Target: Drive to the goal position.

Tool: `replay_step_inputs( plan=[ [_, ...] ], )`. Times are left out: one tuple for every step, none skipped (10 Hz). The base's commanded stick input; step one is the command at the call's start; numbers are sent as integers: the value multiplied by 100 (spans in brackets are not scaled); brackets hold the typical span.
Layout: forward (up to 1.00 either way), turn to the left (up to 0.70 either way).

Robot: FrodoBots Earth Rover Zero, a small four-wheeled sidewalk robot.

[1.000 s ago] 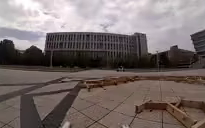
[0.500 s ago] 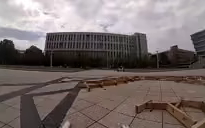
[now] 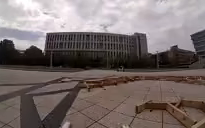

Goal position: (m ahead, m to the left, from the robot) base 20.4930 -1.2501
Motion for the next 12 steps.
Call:
replay_step_inputs(
  plan=[
    [6,1],
    [6,1],
    [6,0],
    [6,0],
    [6,0],
    [6,1],
    [6,1],
    [6,0],
    [6,0],
    [6,1],
    [6,1],
    [6,0]
  ],
)
